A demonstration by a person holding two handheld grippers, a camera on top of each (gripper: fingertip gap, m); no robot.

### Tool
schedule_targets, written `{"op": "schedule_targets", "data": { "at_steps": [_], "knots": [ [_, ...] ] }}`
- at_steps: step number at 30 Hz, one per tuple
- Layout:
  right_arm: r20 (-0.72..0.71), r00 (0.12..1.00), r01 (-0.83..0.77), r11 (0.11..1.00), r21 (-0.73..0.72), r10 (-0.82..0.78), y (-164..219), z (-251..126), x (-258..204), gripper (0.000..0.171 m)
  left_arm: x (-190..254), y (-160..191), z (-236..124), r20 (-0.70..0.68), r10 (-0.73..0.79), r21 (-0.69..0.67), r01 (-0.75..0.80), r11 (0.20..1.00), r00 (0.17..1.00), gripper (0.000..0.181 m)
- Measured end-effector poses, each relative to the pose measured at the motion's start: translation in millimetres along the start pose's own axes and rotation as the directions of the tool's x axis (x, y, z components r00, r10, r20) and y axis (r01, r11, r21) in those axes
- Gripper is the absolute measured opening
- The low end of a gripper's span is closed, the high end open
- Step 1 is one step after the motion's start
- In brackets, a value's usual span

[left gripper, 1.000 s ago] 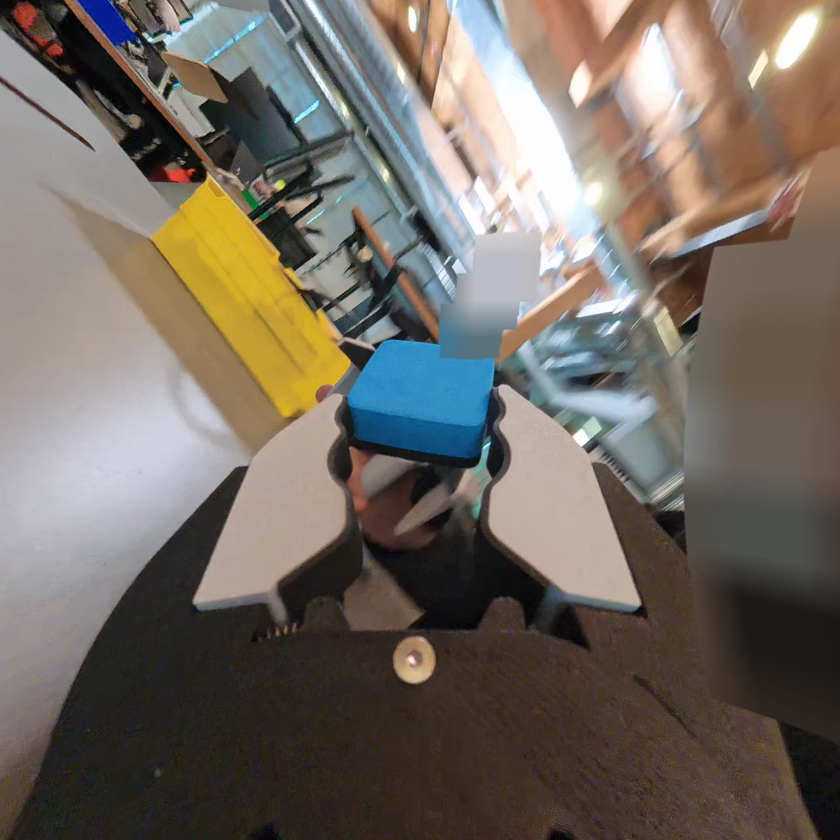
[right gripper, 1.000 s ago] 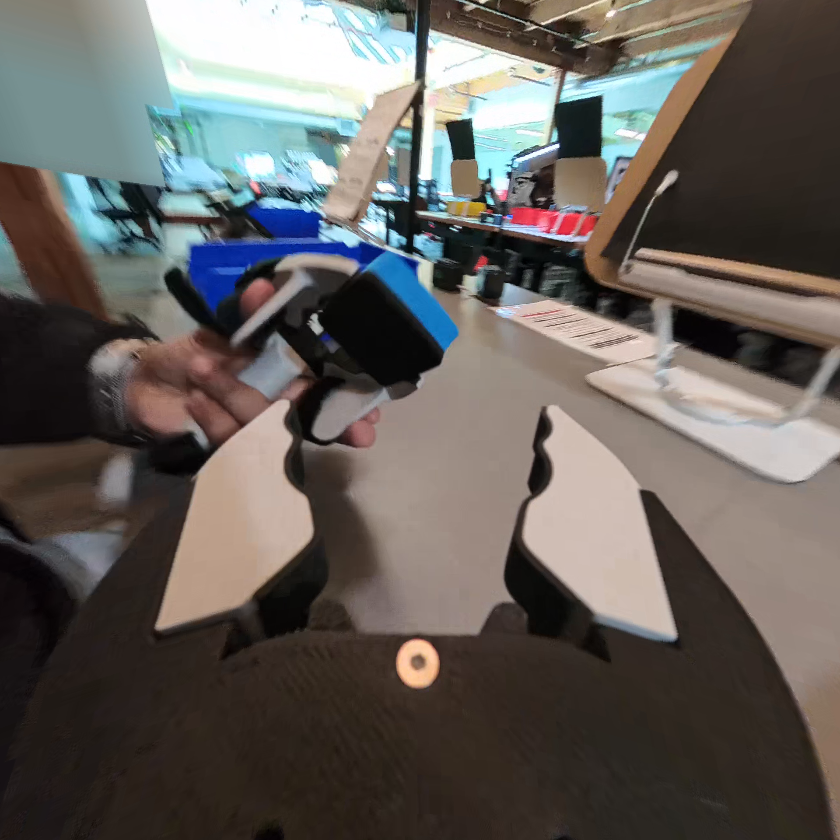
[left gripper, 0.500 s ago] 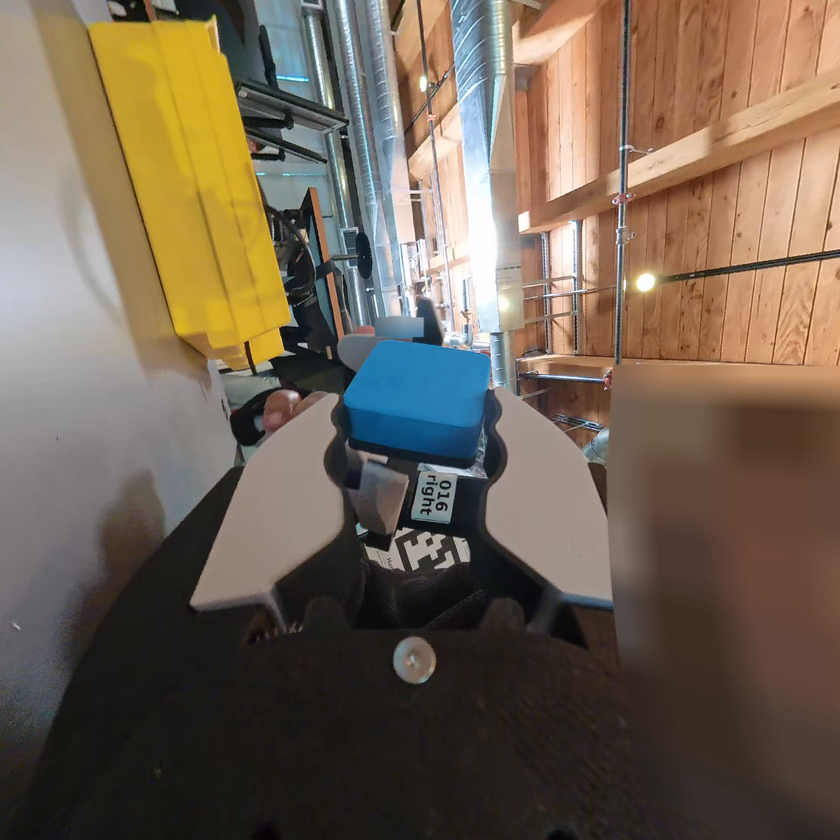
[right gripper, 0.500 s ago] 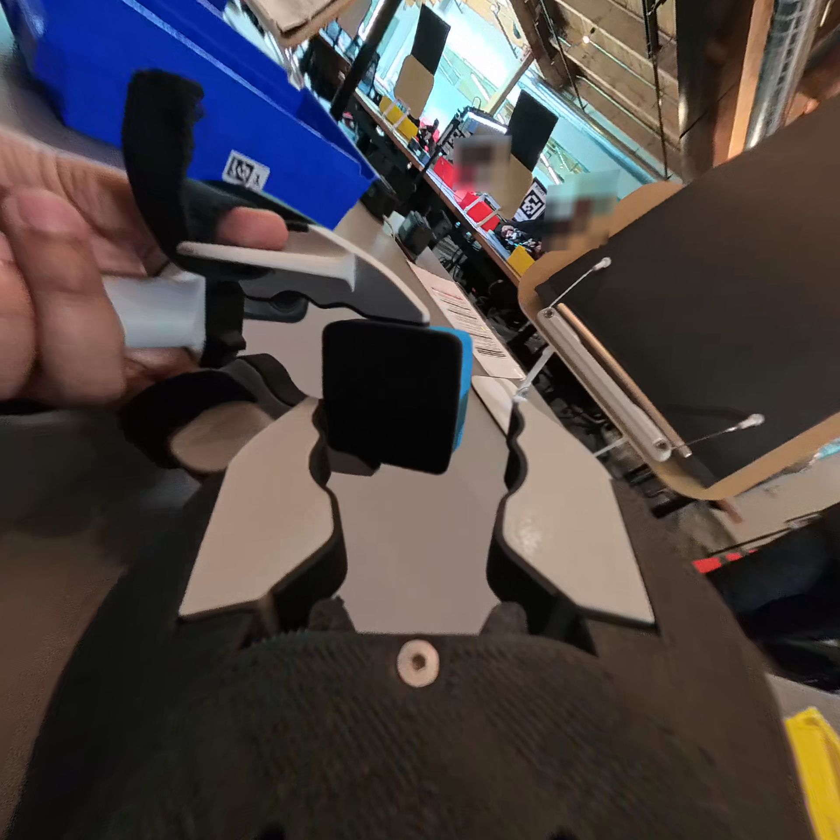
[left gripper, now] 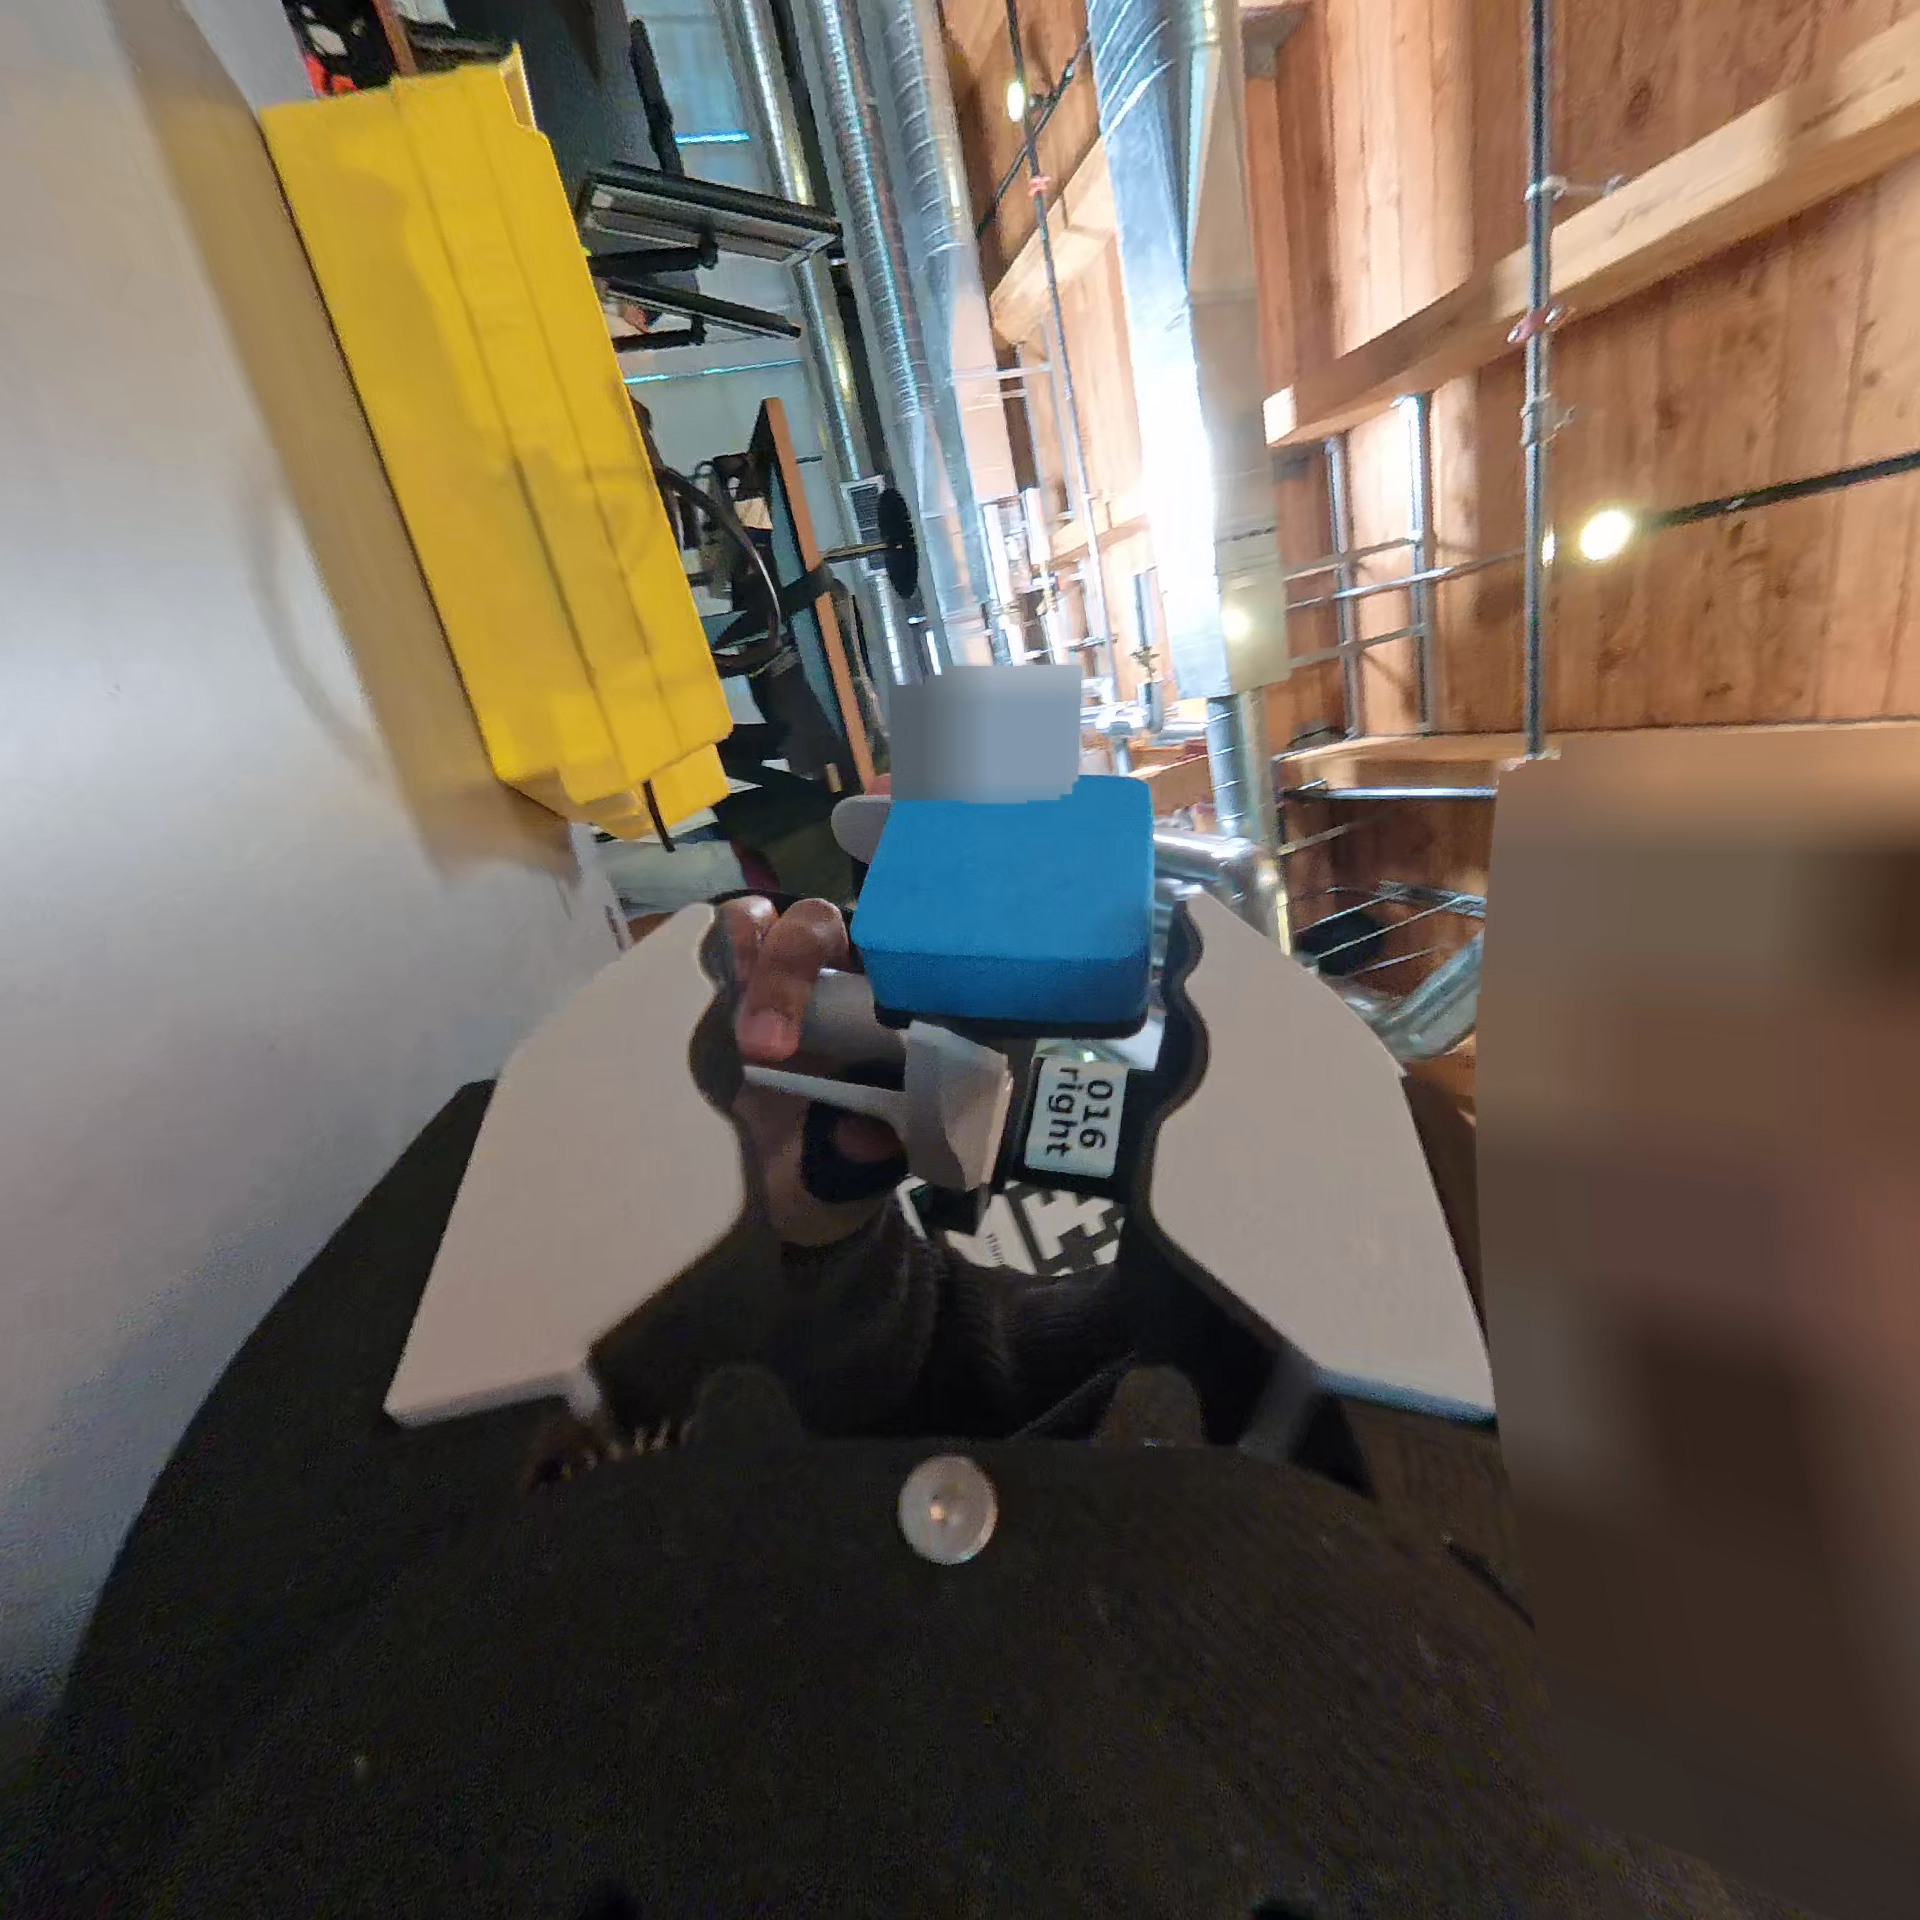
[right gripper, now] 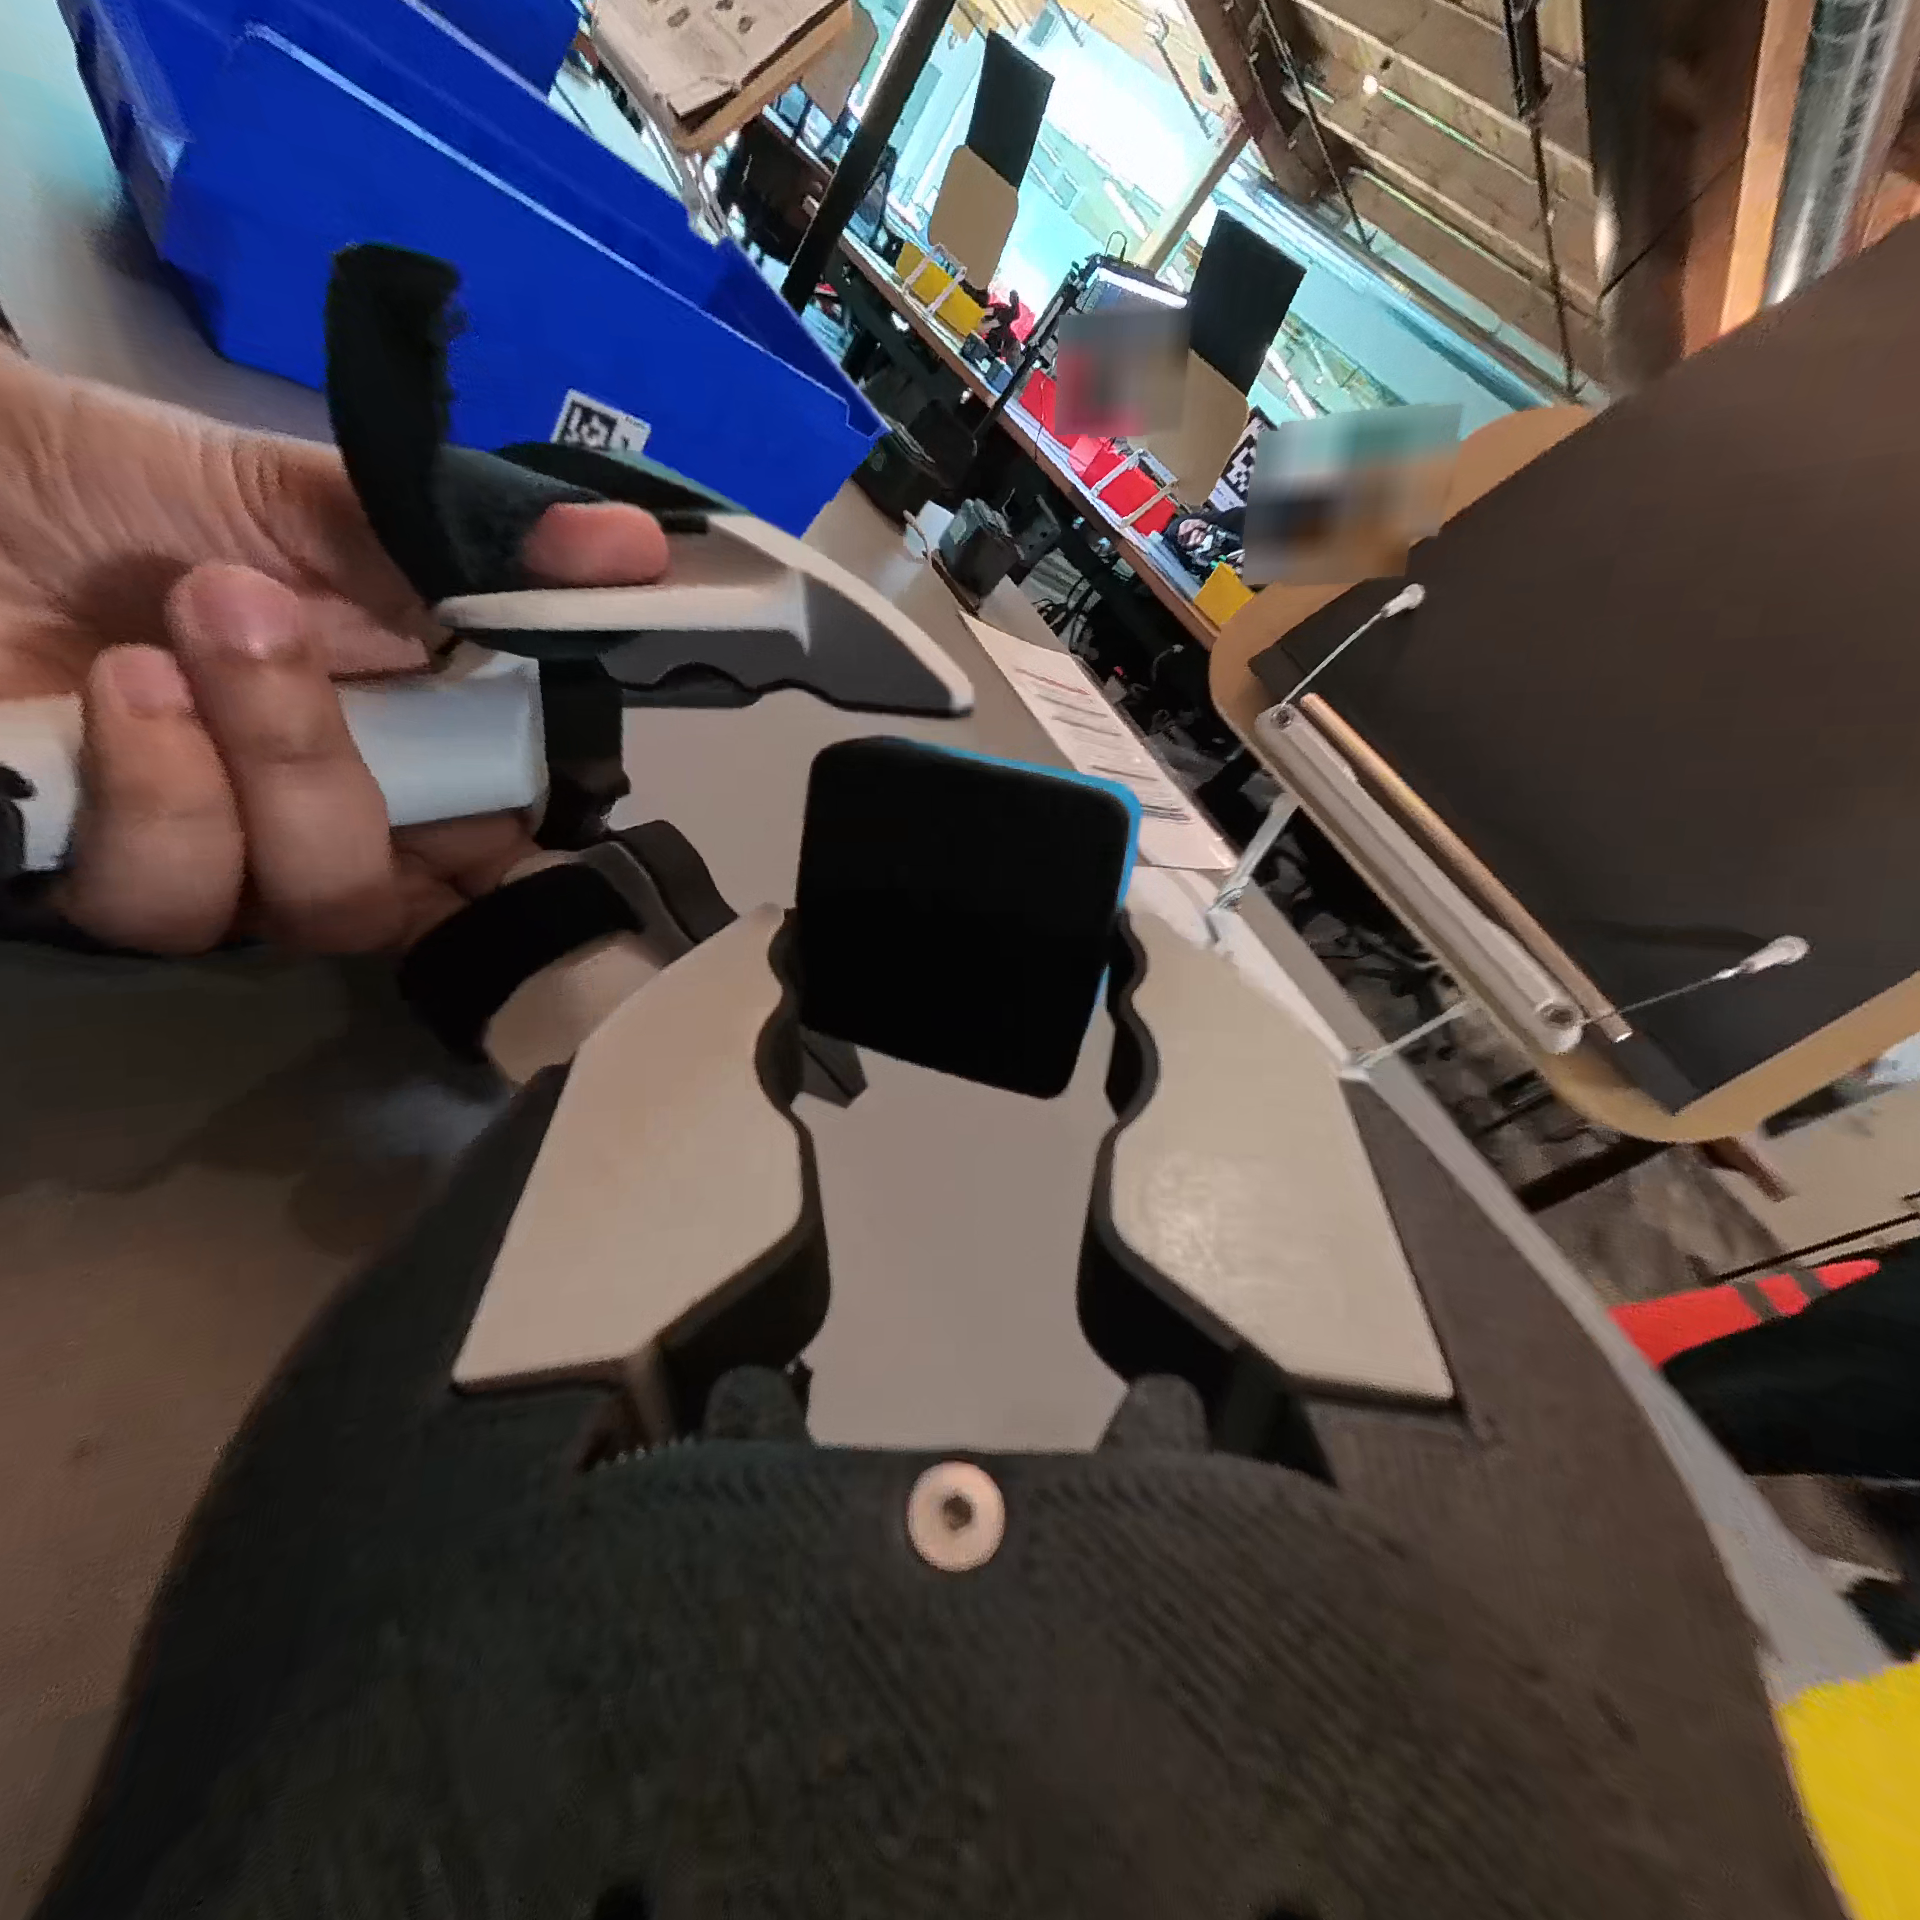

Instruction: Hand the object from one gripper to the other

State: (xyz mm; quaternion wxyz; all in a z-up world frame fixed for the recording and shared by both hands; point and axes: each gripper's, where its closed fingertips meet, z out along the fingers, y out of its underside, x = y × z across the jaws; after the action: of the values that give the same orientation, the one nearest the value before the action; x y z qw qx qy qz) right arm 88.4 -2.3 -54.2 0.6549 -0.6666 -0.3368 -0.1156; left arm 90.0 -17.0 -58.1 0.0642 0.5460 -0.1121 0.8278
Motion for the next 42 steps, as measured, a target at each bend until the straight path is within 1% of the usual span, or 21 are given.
{"op": "schedule_targets", "data": {
  "at_steps": [1,4,6,7,9,11,13,15,17,18,20,22,23,26,30,32,35,37,39,42],
  "knots": [
    [0.014,0.999,-0.045,0.999,0.004,0.045,1.3,-0.8,1.2,0.058,0.1,-1.3,-0.1,0.014,0.037,-0.008,-0.037,0.999,0.999,0.083],
    [0.122,0.96,-0.253,0.967,0.003,0.251,4.5,-3.3,-1.8,0.057,4.6,-6.2,-0.7,0.04,0.169,-0.031,-0.168,0.985,0.985,0.09],
    [0.236,0.876,-0.429,0.903,-0.018,0.421,3.2,-5.8,-7.7,0.057,8.6,-6.7,-0.4,0.05,0.281,-0.062,-0.277,0.959,0.958,0.093],
    [0.296,0.811,-0.518,0.854,-0.035,0.504,1.2,-7.6,-10.4,0.058,9.8,-5.4,0.2,0.055,0.341,-0.086,-0.335,0.938,0.939,0.095],
    [0.399,0.649,-0.681,0.729,-0.075,0.648,-3.1,-11.4,-12.2,0.058,9.8,0.1,1.5,0.061,0.463,-0.15,-0.45,0.88,0.884,0.098],
    [0.478,0.475,-0.799,0.59,-0.118,0.739,-6.7,-15.2,-10.3,0.058,7.7,7.8,2.8,0.058,0.566,-0.217,-0.543,0.811,0.822,0.1],
    [0.539,0.313,-0.863,0.471,-0.182,0.782,-7.7,-18.2,-10.6,0.057,7.6,14.2,4.0,0.048,0.635,-0.252,-0.606,0.755,0.771,0.099],
    [0.569,0.183,-0.888,0.383,-0.255,0.802,-6.6,-19.0,-14.4,0.057,9.6,19.0,5.0,0.031,0.659,-0.263,-0.63,0.731,0.751,0.097],
    [0.581,0.107,-0.889,0.339,-0.307,0.807,-6.0,-18.6,-19.8,0.058,11.4,20.5,5.3,0.022,0.659,-0.262,-0.632,0.729,0.751,0.091],
    [0.585,0.094,-0.887,0.335,-0.318,0.805,-6.6,-18.5,-21.9,0.058,11.5,20.4,5.0,0.021,0.658,-0.262,-0.631,0.73,0.753,0.089],
    [0.601,0.085,-0.877,0.346,-0.334,0.794,-9.6,-19.8,-26.7,0.058,12.5,19.3,4.0,0.015,0.65,-0.257,-0.625,0.737,0.76,0.079],
    [0.619,0.077,-0.864,0.362,-0.35,0.782,-12.4,-21.4,-32.3,0.058,12.8,18.4,3.5,0.013,0.633,-0.252,-0.61,0.751,0.774,0.073],
    [0.626,0.069,-0.858,0.366,-0.36,0.777,-13.5,-21.9,-35.0,0.057,13.7,19.1,3.3,0.002,0.627,-0.251,-0.606,0.755,0.779,0.067],
    [0.644,0.052,-0.856,0.366,-0.365,0.763,-17.3,-23.1,-38.6,0.058,14.2,20.4,3.1,-0.005,0.624,-0.253,-0.605,0.755,0.782,0.056],
    [0.65,0.071,-0.869,0.367,-0.332,0.756,-17.1,-21.9,-36.2,0.058,15.7,19.0,3.4,-0.007,0.64,-0.251,-0.621,0.742,0.768,0.056],
    [0.635,0.097,-0.88,0.365,-0.305,0.766,-14.2,-18.4,-33.6,0.063,15.7,15.9,2.8,0.004,0.649,-0.238,-0.63,0.739,0.76,0.055],
    [0.593,0.176,-0.899,0.374,-0.228,0.786,-7.5,-12.3,-22.8,0.075,17.8,9.3,1.7,0.02,0.649,-0.208,-0.632,0.746,0.76,0.056],
    [0.547,0.262,-0.903,0.402,-0.151,0.795,-1.3,-9.3,-11.2,0.08,19.5,2.2,-0.3,0.036,0.633,-0.174,-0.619,0.766,0.773,0.056],
    [0.489,0.376,-0.879,0.47,-0.08,0.787,4.5,-8.1,-0.7,0.078,19.7,-9.9,-3.9,0.071,0.602,-0.118,-0.593,0.796,0.795,0.057],
    [0.39,0.598,-0.769,0.639,0.033,0.7,6.2,-8.1,8.7,0.081,20.2,-32.5,-12.0,0.11,0.494,0.017,-0.498,0.867,0.863,0.055]
  ]
}}
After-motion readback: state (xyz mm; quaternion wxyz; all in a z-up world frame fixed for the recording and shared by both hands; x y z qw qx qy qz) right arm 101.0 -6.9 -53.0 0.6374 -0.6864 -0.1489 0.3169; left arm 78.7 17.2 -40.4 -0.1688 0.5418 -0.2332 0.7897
